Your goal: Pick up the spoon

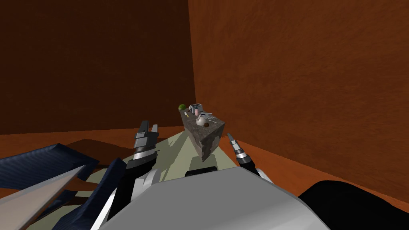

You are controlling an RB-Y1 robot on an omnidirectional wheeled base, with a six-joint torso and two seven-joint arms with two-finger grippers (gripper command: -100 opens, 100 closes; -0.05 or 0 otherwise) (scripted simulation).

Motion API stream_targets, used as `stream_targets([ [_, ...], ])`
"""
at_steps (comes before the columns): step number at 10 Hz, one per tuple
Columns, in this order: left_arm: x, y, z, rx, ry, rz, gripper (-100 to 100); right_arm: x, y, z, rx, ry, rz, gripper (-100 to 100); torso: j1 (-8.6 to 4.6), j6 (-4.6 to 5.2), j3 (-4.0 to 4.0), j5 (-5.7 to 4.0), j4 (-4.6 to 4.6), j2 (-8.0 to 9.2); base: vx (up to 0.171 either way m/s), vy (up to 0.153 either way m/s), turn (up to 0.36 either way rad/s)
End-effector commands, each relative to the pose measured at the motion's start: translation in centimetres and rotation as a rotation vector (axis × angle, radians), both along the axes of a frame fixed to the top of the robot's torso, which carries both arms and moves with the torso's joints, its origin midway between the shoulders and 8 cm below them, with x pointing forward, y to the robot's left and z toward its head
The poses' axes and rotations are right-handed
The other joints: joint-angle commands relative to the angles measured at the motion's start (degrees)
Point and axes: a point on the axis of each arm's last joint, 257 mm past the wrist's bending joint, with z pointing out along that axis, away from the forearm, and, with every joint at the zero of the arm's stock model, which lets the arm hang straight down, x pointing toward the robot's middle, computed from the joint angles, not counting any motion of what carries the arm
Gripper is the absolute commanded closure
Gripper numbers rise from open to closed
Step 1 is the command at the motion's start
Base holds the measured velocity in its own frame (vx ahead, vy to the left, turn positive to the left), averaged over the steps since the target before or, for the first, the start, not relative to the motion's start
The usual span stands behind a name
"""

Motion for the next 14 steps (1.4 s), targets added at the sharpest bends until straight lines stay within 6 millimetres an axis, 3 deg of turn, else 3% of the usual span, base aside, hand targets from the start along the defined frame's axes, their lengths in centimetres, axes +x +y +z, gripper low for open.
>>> stream_targets([
  [1, 0.0, 0.0, 0.0, 0.000, 0.000, 0.000, 0, -0.7, -0.6, -3.3, -0.079, 0.085, 0.002, -100, 0.00, 0.00, 0.00, 0.00, 0.00, 0.00, -0.043, 0.077, 0.084],
  [2, 0.0, 0.0, 0.0, 0.000, 0.000, 0.000, 0, -0.7, -0.6, -3.3, -0.079, 0.085, 0.002, -100, 0.00, -0.01, -0.01, 0.00, -0.01, -0.01, -0.028, 0.053, 0.035],
  [3, 0.0, 0.0, 0.0, 0.000, 0.000, 0.000, 0, -1.4, -1.1, -5.4, -0.146, 0.136, 0.012, -100, -0.09, 0.00, -0.04, -0.02, -0.02, -0.07, -0.021, 0.060, 0.056],
  [8, 0.0, 0.0, 0.0, 0.000, 0.000, 0.000, 0, -4.1, -3.9, -12.0, -0.295, 0.296, 0.020, -100, -0.08, 0.00, -0.10, -0.02, -0.04, -0.17, -0.005, 0.063, 0.065],
  [10, 0.0, 0.0, 0.0, 0.000, 0.000, 0.000, 0, -7.3, -6.9, -17.2, -0.438, 0.434, 0.032, -100, -0.02, -0.01, -0.14, -0.01, -0.06, -0.25, 0.020, 0.105, 0.132],
  [11, 0.0, 0.0, 0.0, 0.000, 0.000, 0.000, 0, -7.4, -7.2, -17.3, -0.457, 0.439, 0.042, -100, 0.08, -0.01, -0.16, 0.02, -0.06, -0.27, 0.021, 0.091, 0.037],
  [12, 0.0, 0.0, 0.0, 0.000, 0.000, 0.000, 0, -9.3, -9.1, -19.7, -0.531, 0.509, 0.050, -100, 0.04, 0.00, -0.16, 0.02, -0.06, -0.28, 0.032, 0.108, 0.092],
  [13, 0.0, 0.0, 0.0, 0.000, 0.000, 0.000, 0, -9.3, -9.3, -19.6, -0.541, 0.510, 0.056, -100, 0.08, -0.01, -0.18, 0.01, -0.07, -0.31, 0.040, 0.082, 0.045],
  [14, 0.0, 0.0, 0.0, 0.000, 0.000, 0.000, 0, -10.9, -11.0, -21.2, -0.618, 0.560, 0.072, -100, 0.01, 0.01, -0.19, 0.02, -0.07, -0.33, 0.059, 0.078, 0.091],
])
